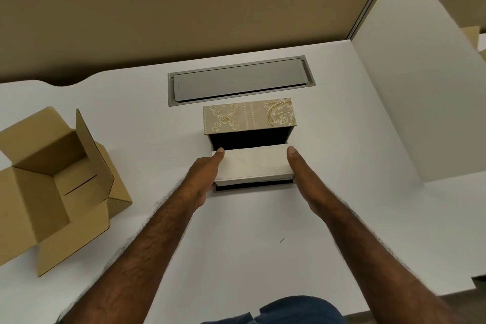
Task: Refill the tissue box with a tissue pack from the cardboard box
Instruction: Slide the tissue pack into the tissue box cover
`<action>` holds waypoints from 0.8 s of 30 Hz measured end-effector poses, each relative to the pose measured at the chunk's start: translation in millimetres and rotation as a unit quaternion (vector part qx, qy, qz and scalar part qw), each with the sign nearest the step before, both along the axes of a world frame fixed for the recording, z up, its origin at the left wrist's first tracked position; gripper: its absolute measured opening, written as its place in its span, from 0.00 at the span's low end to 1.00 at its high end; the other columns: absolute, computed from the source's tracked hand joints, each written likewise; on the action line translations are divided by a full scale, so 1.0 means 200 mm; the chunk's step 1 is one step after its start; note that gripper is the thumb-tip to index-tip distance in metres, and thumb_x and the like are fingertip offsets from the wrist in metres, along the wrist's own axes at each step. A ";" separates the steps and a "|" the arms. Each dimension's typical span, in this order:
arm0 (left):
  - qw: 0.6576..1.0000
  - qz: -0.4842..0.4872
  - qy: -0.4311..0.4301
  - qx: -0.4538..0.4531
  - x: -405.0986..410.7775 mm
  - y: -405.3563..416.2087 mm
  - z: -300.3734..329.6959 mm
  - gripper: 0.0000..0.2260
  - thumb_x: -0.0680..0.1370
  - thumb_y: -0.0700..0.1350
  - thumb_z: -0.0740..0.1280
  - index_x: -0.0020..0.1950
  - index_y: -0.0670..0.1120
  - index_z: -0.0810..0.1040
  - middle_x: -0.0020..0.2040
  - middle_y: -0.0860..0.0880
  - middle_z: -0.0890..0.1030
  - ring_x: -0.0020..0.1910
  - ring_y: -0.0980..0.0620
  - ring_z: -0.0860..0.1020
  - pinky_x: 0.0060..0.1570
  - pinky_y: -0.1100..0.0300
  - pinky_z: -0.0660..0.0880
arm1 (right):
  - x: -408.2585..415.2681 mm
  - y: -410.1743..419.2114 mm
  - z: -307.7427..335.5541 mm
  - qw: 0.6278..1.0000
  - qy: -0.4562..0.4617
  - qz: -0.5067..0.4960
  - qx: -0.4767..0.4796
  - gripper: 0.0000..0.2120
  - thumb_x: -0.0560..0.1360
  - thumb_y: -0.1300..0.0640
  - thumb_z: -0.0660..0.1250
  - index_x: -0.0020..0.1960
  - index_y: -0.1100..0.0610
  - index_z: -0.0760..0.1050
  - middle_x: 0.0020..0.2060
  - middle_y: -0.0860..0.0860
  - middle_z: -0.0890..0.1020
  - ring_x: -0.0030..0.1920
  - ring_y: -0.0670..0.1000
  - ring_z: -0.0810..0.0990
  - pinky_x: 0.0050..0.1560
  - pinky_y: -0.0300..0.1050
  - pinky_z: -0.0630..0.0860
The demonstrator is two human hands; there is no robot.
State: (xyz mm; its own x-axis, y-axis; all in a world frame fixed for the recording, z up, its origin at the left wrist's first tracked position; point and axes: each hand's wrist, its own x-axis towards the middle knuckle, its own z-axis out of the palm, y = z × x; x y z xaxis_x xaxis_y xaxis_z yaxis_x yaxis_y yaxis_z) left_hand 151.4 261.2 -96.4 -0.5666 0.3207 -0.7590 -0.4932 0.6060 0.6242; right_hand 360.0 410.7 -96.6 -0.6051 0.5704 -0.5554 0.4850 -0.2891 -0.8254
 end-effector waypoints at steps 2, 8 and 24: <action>1.000 0.005 -0.012 0.000 0.00 0.00 0.01 0.35 0.80 0.65 0.65 0.81 0.46 0.65 0.80 0.44 0.68 0.75 0.40 0.69 0.75 0.39 0.69 | -0.01 0.01 0.00 1.000 0.013 -0.005 -0.006 0.44 0.78 0.23 0.51 0.88 0.43 0.51 0.88 0.44 0.55 0.87 0.49 0.54 0.87 0.62 0.53; 0.999 0.013 -0.026 0.013 0.00 0.00 0.02 0.33 0.81 0.62 0.66 0.81 0.46 0.66 0.80 0.45 0.69 0.76 0.41 0.69 0.74 0.40 0.70 | -0.01 0.03 -0.01 0.999 0.025 -0.004 -0.022 0.49 0.73 0.18 0.53 0.88 0.41 0.53 0.87 0.40 0.57 0.86 0.44 0.54 0.87 0.59 0.51; 0.999 0.032 -0.018 0.018 0.01 -0.01 0.03 0.29 0.81 0.60 0.68 0.77 0.45 0.70 0.75 0.46 0.74 0.69 0.43 0.73 0.72 0.41 0.72 | 0.00 0.02 -0.05 0.999 0.035 -0.017 -0.023 0.45 0.76 0.20 0.54 0.87 0.42 0.58 0.85 0.42 0.65 0.84 0.46 0.62 0.86 0.59 0.56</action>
